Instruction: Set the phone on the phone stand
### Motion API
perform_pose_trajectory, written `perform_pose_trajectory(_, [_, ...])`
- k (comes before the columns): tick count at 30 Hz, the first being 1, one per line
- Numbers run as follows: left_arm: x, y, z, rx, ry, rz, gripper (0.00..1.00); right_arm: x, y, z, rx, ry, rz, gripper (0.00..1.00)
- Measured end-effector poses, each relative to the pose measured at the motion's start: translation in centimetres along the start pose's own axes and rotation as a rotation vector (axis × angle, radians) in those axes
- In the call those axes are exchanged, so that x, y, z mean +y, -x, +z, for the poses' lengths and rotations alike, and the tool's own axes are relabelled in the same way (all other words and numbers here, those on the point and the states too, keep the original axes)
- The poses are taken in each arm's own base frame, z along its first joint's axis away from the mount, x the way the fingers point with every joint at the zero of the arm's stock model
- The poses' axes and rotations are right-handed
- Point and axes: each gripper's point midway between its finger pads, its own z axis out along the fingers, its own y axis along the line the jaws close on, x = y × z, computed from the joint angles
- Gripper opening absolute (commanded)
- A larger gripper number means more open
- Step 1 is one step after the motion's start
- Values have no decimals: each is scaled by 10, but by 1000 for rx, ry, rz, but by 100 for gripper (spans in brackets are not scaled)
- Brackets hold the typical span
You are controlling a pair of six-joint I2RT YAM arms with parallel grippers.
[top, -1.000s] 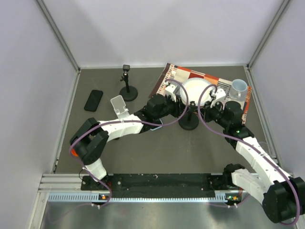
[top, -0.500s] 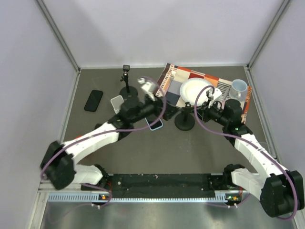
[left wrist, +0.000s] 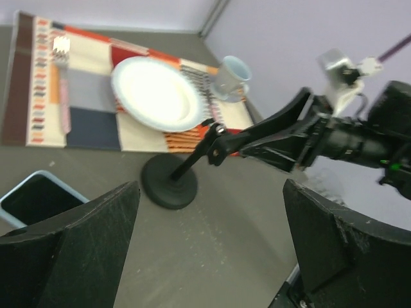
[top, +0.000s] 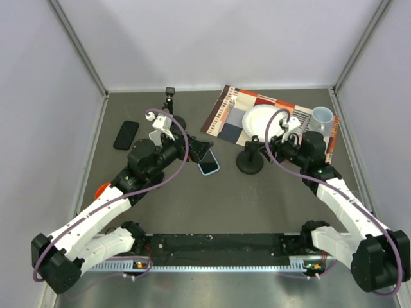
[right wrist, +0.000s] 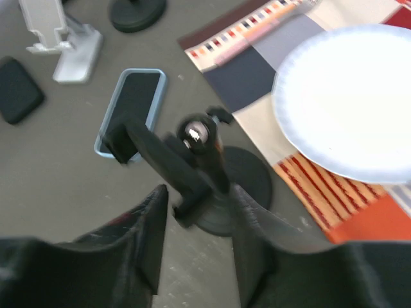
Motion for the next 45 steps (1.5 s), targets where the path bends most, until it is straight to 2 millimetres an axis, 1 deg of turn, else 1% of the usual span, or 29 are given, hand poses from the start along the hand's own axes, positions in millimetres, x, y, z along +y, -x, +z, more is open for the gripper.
perform_pose_trajectory(1, [4,-2,0,7,21,-1,98,0,0,-1,8,-13,13,62])
perform_pose_trajectory(2, [12,-6,-1,15,60,-4,98,-1,-3,-2,23,-34,28,73])
perform_pose_trajectory(3, [21,-9,-1,25,103,-7,98,-3,-8,-4,44,-62,48,79])
perform_pose_trajectory(4, [32,-15,0,40,153,-9,98,-5,-13,-7,64,-89,69,91])
perform_pose_trajectory(5, [42,-20,1,59,202,-11,98,-7,-17,-11,81,-120,93,97])
perform_pose_trajectory(6, [52,-26,4,87,248,-12,98,-7,-19,-14,94,-140,115,99])
perform_pose_trajectory(8, [72,-41,11,165,337,-9,94,-9,-18,-21,108,-181,150,99])
perform_pose_trajectory(10, [88,-56,20,252,418,-7,93,-11,-7,-29,103,-223,182,99])
perform_pose_trajectory(12, [99,-67,24,318,466,-5,93,-13,5,-36,91,-262,202,99])
perform_pose_trajectory(14, [106,-78,21,361,498,-8,93,-13,15,-45,74,-299,213,99])
perform_pose_trajectory(15, [109,-83,17,380,516,-12,93,-12,17,-50,69,-315,217,99])
perform_pose_trajectory(17, [113,-87,12,393,542,-26,93,-10,15,-60,71,-351,236,99])
perform_pose_trajectory(18, [115,-87,11,389,561,-42,96,-9,12,-64,76,-367,249,99])
perform_pose_trajectory(20, [120,-89,11,384,592,-65,98,-6,9,-71,84,-387,267,99])
perform_pose_trajectory(21, [123,-93,11,388,610,-80,98,-4,7,-74,87,-391,274,99])
perform_pose_trajectory(24, [140,-112,16,450,709,-126,98,1,3,-79,101,-394,280,99])
perform_pose_trajectory(25, [147,-120,19,481,757,-140,98,2,2,-80,104,-395,280,99])
perform_pose_trajectory(27, [157,-128,29,535,836,-165,98,2,1,-82,105,-397,277,99])
perform_pose_trajectory(30, [172,-137,56,588,948,-193,99,5,3,-86,98,-387,267,99])
perform_pose_trajectory(33, [182,-149,72,620,1017,-212,99,9,7,-90,77,-368,255,99])
perform_pose_trajectory(35, [187,-160,72,645,1056,-219,99,12,11,-93,58,-351,250,99])
perform_pose_trajectory(39, [197,-183,56,706,1151,-233,99,21,18,-98,27,-310,246,99])
perform_pose_trajectory(41, [200,-187,53,718,1169,-235,99,24,20,-100,17,-296,244,99])
perform_pose_trajectory(45, [202,-190,53,722,1174,-236,99,29,22,-101,10,-268,238,99])
